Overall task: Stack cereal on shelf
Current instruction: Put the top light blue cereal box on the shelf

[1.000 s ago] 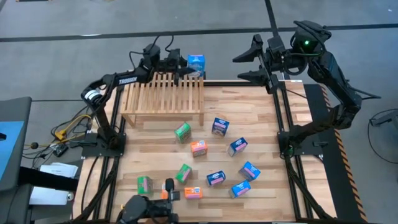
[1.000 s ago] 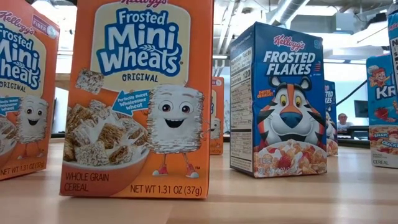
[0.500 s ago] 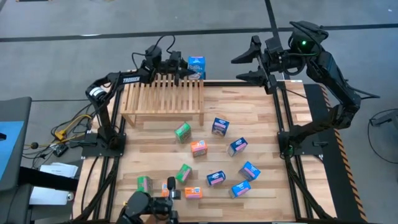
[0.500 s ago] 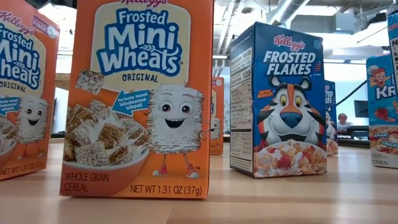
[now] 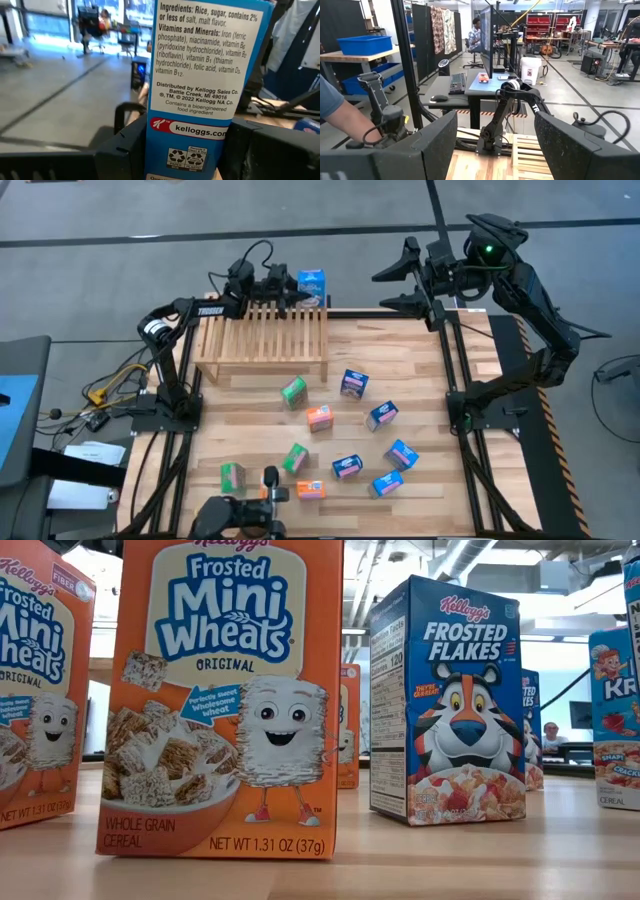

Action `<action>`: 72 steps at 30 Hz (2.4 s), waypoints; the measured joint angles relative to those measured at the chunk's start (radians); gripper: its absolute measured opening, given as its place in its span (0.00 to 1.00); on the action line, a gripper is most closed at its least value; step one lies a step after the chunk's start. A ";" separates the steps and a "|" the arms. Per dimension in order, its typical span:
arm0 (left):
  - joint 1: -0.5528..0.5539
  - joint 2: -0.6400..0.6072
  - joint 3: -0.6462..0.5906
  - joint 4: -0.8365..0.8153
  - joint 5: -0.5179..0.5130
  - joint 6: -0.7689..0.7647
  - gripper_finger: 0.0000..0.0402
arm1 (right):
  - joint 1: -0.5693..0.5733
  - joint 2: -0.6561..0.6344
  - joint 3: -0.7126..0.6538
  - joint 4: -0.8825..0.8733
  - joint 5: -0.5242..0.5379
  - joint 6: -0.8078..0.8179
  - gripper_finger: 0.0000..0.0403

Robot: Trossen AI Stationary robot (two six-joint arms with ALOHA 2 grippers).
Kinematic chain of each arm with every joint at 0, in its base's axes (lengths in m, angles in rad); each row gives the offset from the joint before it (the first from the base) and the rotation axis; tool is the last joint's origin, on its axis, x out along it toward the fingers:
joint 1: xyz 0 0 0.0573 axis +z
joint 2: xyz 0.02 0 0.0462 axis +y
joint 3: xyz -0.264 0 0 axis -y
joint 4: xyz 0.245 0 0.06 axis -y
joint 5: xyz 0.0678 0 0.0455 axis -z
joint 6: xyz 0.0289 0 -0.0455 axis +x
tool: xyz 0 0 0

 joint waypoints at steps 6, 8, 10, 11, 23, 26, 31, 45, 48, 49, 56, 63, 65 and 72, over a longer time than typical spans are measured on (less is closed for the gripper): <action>-0.002 0.000 -0.001 -0.004 0.005 -0.013 0.39 | 0.000 0.000 0.000 0.003 0.002 0.000 0.72; -0.001 0.000 -0.001 -0.009 0.005 0.000 0.39 | 0.000 0.000 0.000 0.003 0.002 0.000 0.72; -0.003 0.000 -0.001 -0.039 -0.002 0.028 0.39 | 0.000 0.000 0.000 0.003 0.002 0.000 0.72; -0.003 0.000 -0.001 -0.057 -0.002 0.038 0.39 | 0.000 0.000 0.000 0.003 0.002 0.000 0.72; -0.007 -0.001 -0.001 -0.069 0.008 0.058 0.39 | 0.000 0.006 0.000 0.002 0.002 -0.001 0.72; -0.006 -0.001 -0.001 -0.066 0.008 0.058 0.39 | 0.000 0.005 0.000 0.003 0.001 -0.001 0.72; -0.003 -0.001 -0.001 -0.067 0.015 0.062 0.39 | 0.000 0.005 0.000 0.003 0.001 -0.001 0.72; -0.017 -0.002 -0.001 -0.144 -0.003 0.117 0.53 | 0.000 0.005 0.000 0.002 0.001 -0.001 0.72; -0.010 -0.002 -0.002 -0.141 -0.003 0.111 0.60 | 0.000 0.005 0.000 -0.001 0.001 0.000 0.72; -0.008 -0.002 -0.002 -0.141 -0.003 0.111 0.62 | 0.000 0.005 0.000 -0.003 0.000 0.000 0.72; 0.014 -0.002 -0.002 -0.138 0.029 0.097 0.70 | 0.000 0.005 0.000 -0.007 0.000 -0.001 0.72; 0.031 -0.002 -0.002 -0.135 0.066 0.079 0.73 | 0.000 0.005 0.000 -0.007 0.000 -0.002 0.72; 0.033 -0.002 -0.002 -0.134 0.073 0.069 0.75 | 0.000 0.005 0.000 -0.007 0.000 -0.003 0.72; 0.045 -0.002 -0.002 -0.135 0.148 0.005 0.78 | 0.000 0.005 0.000 -0.007 0.000 -0.005 0.72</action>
